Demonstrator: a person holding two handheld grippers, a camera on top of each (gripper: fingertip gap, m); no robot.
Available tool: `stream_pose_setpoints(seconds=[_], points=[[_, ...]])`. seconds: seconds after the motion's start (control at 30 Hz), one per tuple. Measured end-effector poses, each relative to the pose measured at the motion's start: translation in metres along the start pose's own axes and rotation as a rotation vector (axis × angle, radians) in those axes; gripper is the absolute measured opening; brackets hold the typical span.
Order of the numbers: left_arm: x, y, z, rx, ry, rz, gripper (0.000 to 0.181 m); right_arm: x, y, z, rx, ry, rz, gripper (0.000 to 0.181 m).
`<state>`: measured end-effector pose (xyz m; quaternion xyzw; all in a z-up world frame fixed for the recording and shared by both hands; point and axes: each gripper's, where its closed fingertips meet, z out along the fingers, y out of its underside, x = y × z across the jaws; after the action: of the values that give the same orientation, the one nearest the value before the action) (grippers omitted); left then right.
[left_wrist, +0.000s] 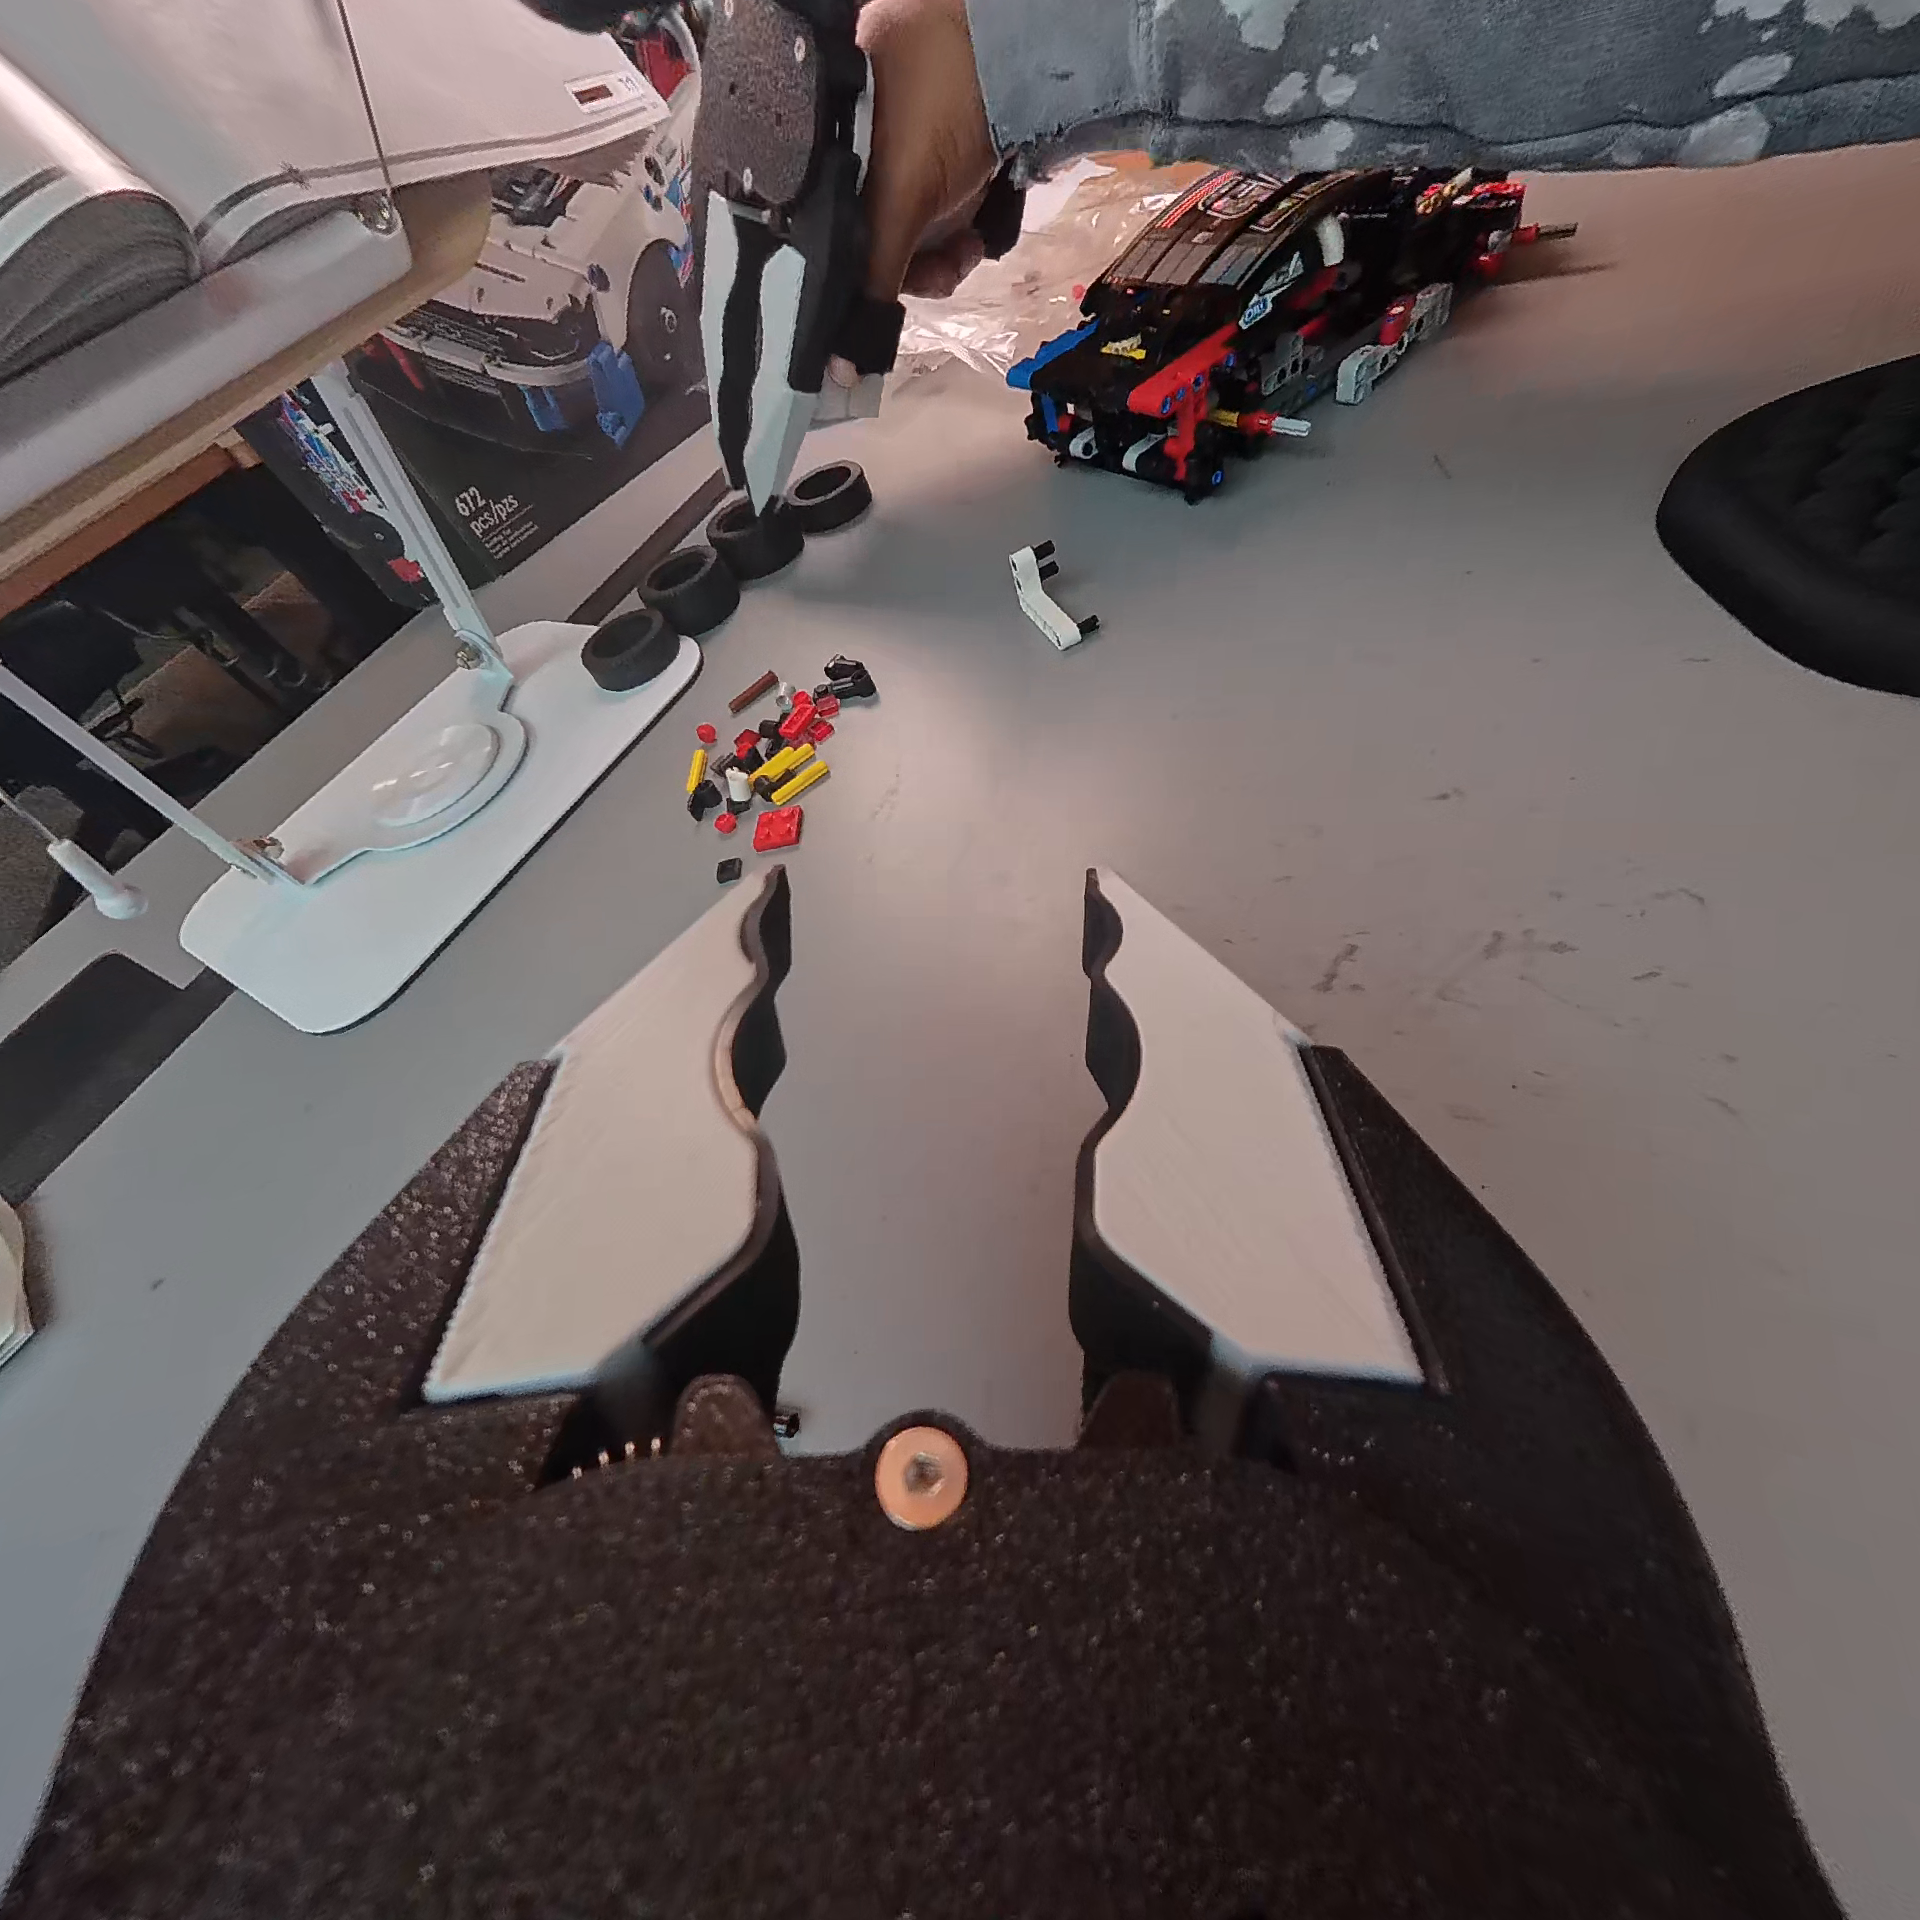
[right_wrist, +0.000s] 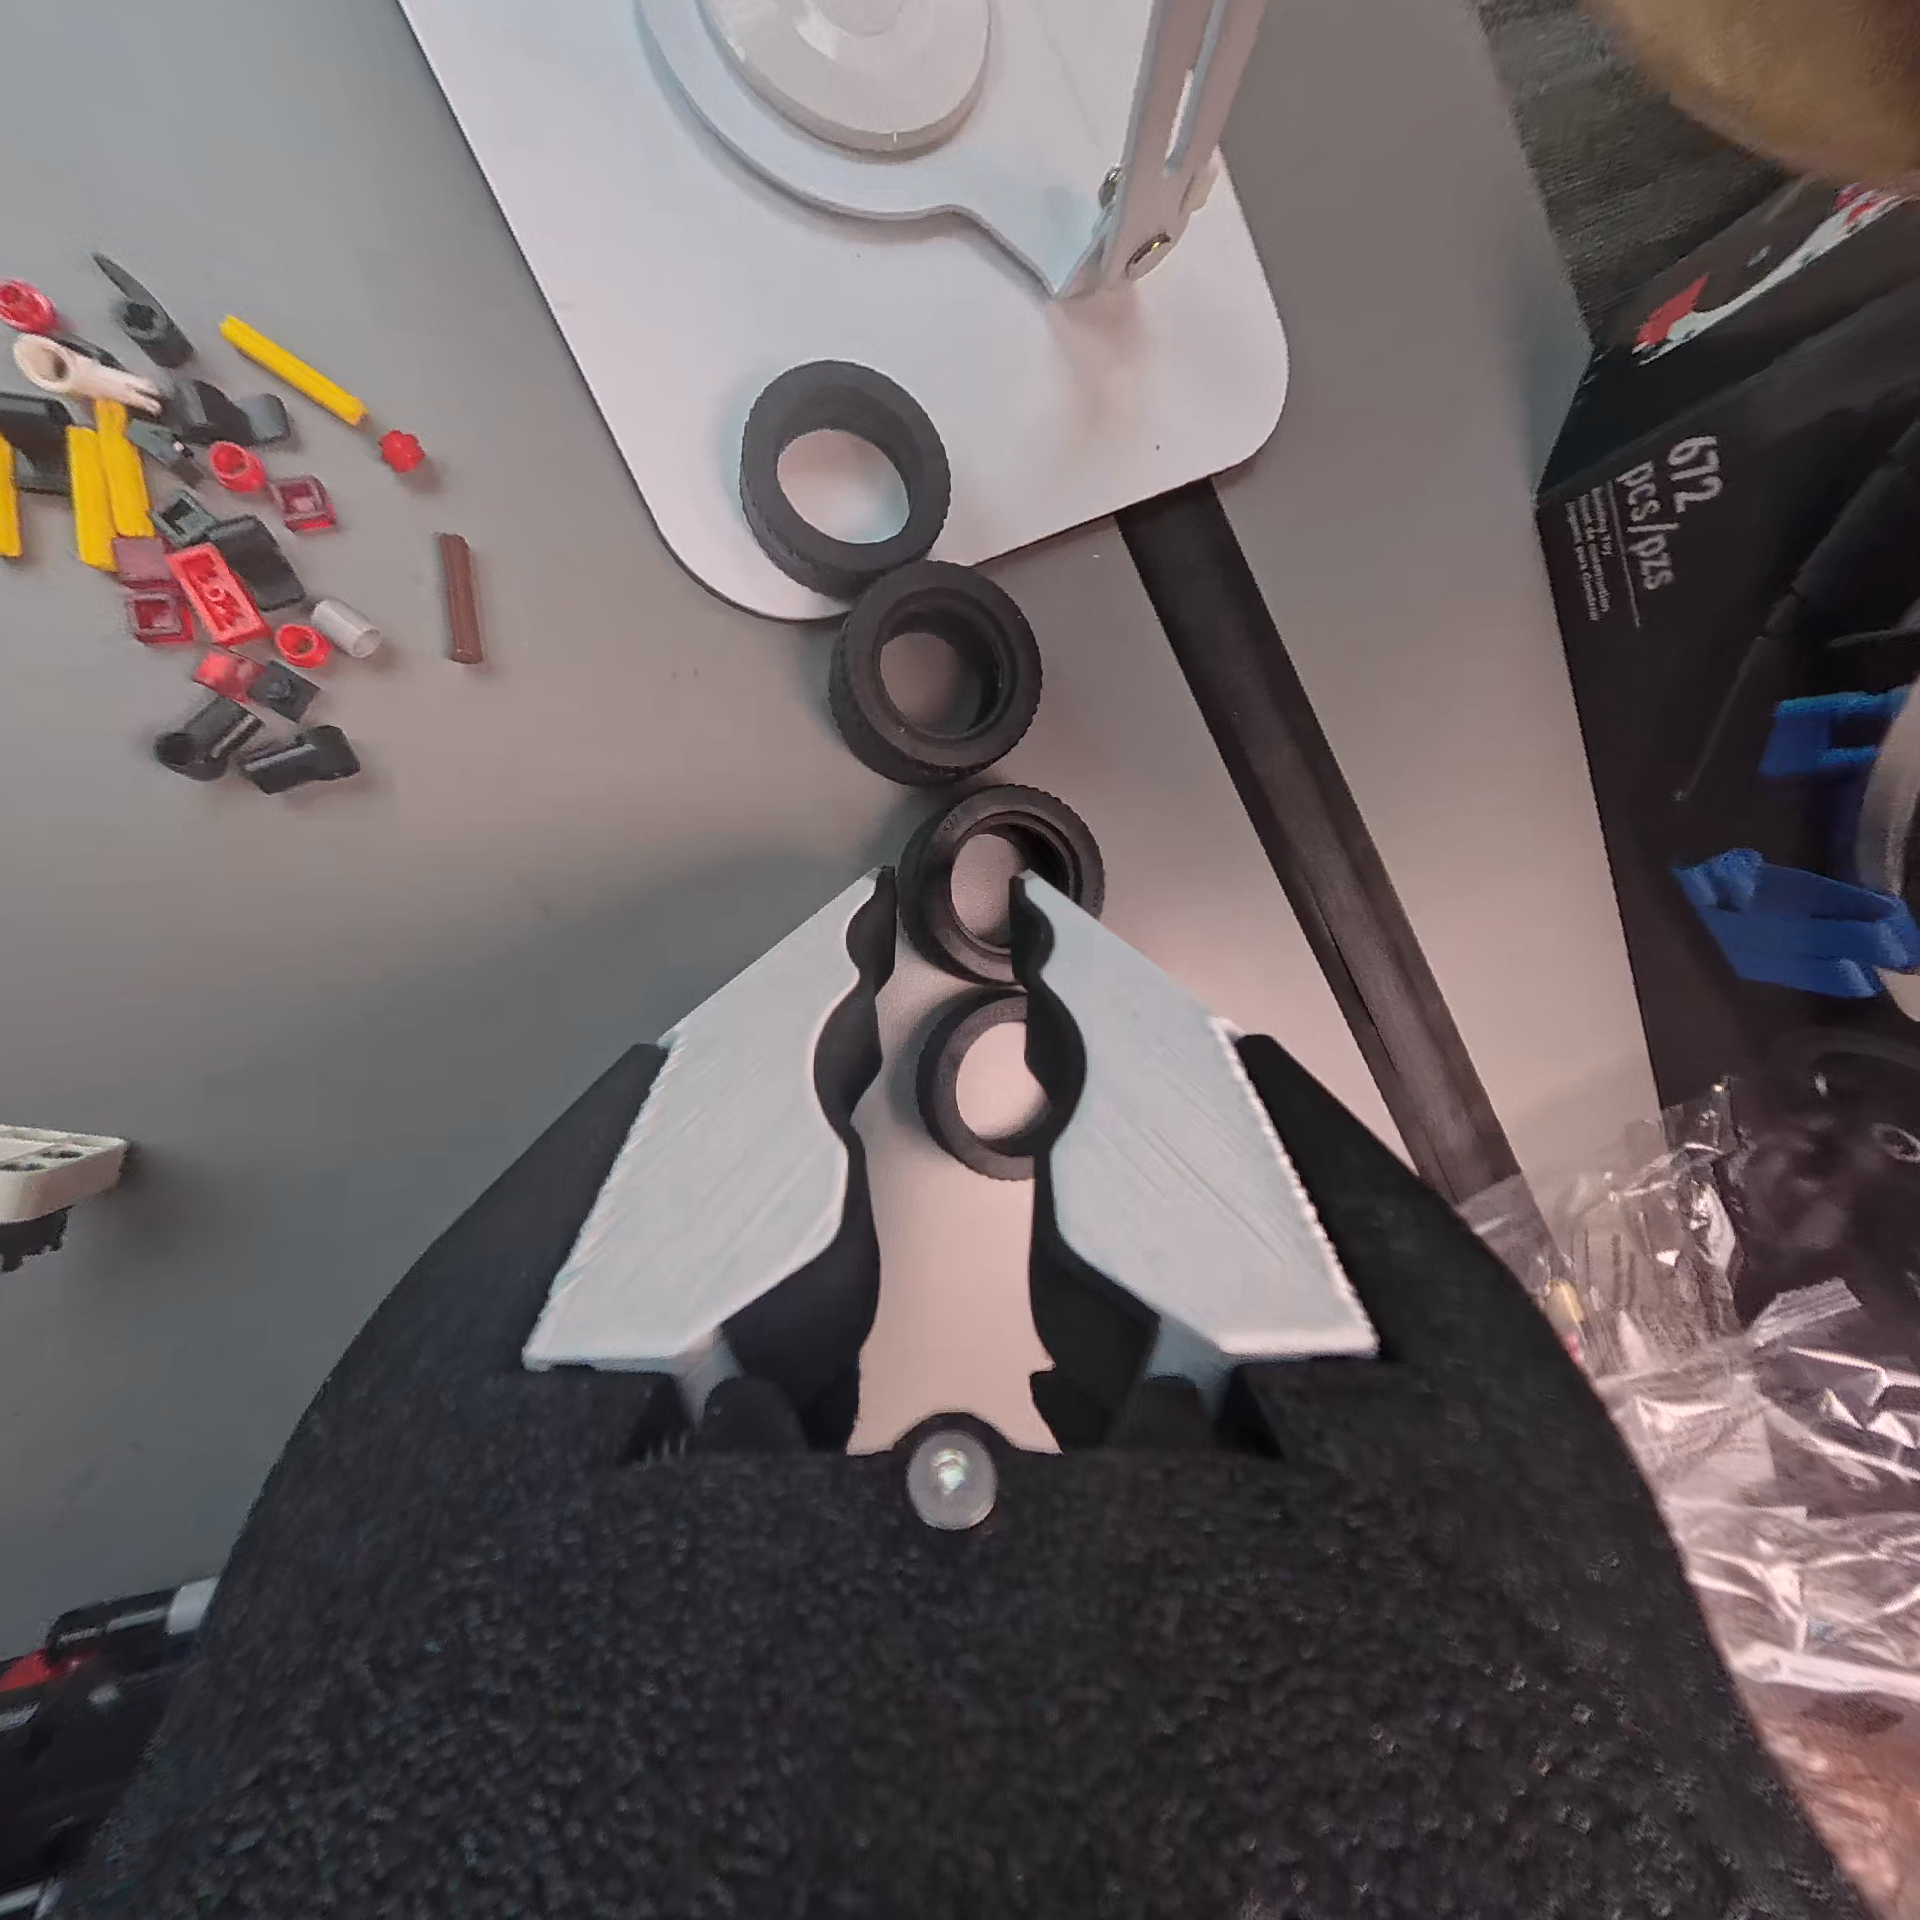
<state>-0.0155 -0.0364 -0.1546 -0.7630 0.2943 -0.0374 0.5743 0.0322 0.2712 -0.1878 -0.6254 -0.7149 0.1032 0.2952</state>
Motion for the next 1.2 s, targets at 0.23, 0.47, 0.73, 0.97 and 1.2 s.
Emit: stream_pose_setpoints(seconds=[0.23, 0.47, 0.73, 0.97, 1.2], points=[[-0.004, -0.005, -0.004, 0.02, -0.007, -0.055, 0.055, -0.024, -0.04, -0.096, 0.401, 0.197, 0.054, 0.024], [-0.013, -0.007, -0.007, 0.053, -0.027, -0.122, 0.056, -0.115, -0.022, -0.177, 0.62, 0.325, 0.178, 0.029], [-0.011, -0.001, 0.001, 0.019, -0.039, -0.091, 0.056, -0.164, 0.03, -0.101, 0.294, 0.313, 0.349, 0.026], [-0.007, 0.003, 0.001, -0.013, -0.06, -0.036, 0.055, -0.158, 0.034, -0.055, -0.018, 0.24, 0.305, 0.029], [-0.011, 0.003, -0.001, -0.009, -0.06, -0.056, 0.055, -0.146, 0.026, -0.043, -0.064, 0.251, 0.321, 0.028]])
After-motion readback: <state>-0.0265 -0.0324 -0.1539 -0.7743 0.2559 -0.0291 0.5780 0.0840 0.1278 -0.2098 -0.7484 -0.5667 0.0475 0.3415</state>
